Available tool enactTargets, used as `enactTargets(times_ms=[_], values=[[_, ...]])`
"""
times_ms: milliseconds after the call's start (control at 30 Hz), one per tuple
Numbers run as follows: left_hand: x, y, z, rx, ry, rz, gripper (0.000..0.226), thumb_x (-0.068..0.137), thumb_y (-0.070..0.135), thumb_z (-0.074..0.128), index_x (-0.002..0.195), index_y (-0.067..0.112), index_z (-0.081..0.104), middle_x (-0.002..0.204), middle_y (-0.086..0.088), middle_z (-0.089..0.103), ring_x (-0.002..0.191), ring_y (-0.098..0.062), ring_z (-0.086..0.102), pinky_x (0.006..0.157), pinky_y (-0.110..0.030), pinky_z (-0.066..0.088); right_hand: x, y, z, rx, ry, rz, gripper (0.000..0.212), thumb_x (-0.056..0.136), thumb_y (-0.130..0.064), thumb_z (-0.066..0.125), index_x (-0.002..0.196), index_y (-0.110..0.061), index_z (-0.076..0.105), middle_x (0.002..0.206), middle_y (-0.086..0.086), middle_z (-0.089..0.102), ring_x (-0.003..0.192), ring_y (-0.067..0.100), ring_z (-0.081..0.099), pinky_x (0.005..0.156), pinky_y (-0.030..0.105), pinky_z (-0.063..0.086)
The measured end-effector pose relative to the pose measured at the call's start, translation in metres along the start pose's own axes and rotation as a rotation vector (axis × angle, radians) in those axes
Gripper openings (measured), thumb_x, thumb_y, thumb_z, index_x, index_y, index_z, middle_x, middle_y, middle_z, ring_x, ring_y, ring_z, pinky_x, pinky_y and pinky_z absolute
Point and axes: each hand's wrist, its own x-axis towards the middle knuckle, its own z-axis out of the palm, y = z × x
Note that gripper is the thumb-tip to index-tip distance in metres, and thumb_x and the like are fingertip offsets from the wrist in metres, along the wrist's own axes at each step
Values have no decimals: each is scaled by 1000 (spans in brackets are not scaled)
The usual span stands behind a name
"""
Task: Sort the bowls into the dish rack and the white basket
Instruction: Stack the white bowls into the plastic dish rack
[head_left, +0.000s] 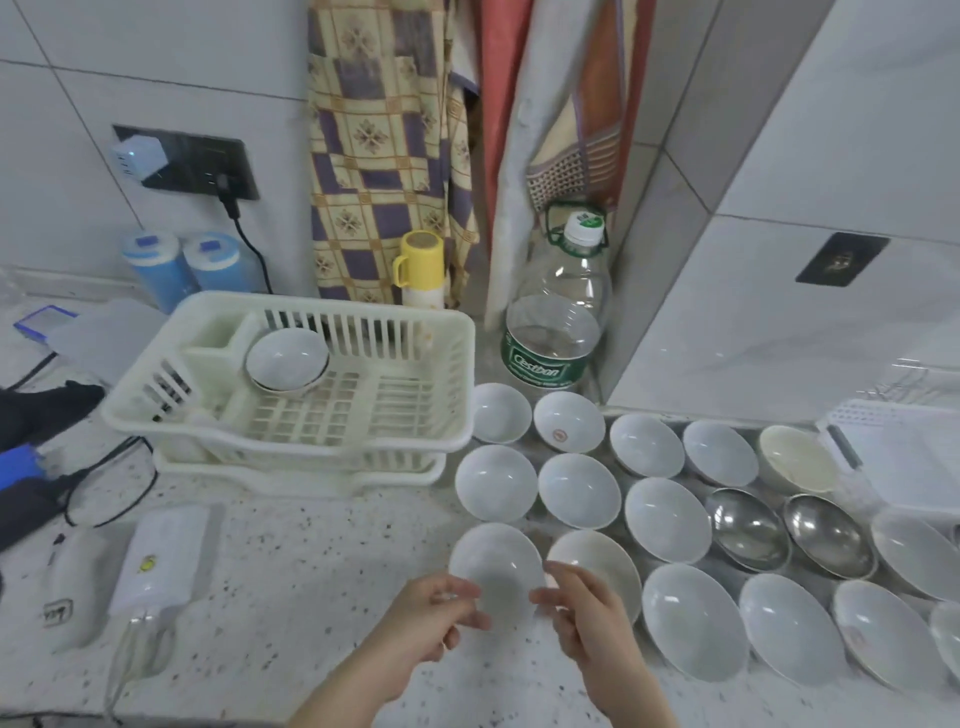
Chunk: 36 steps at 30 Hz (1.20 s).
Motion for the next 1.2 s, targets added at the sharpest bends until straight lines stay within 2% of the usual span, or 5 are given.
enactTargets(times_ms=[167,367,633,933,1200], values=[[-6,-34,34,-67,71,-142,25,88,23,64,104,5,63,81,-10,78,44,-11,41,40,-20,20,-6,29,-40,-40,-77,149,21,92,-14,59,102,3,65,76,19,72,37,10,28,35,18,17],[7,-49,50,-205,120,-211,30,93,36,56,109,10,55,84,-13,78,44,-11,36,37,-19,20,1,45,-70,-57,-89,248,36,95,-31,58,106,3,62,80,20,75,37,10,33,33,17,21],[30,-52,50,-348,193,-58,27,97,24,52,122,17,48,88,-17,77,44,-10,42,35,-20,27,16,42,-71,30,46,174,21,96,-28,57,102,-9,52,93,18,74,44,12,36,33,16,19],[39,-47,45,-405,106,-32,36,94,5,44,125,24,45,89,-26,74,41,-10,42,36,-21,27,16,50,-55,11,164,89,17,92,-13,50,108,-11,53,97,13,72,53,17,44,35,18,26],[22,-32,25,-320,64,12,41,89,2,43,126,20,44,89,-25,75,50,-11,61,36,-20,26,9,43,-41,57,258,42,12,87,-6,48,94,0,54,73,19,74,38,10,32,32,19,23]])
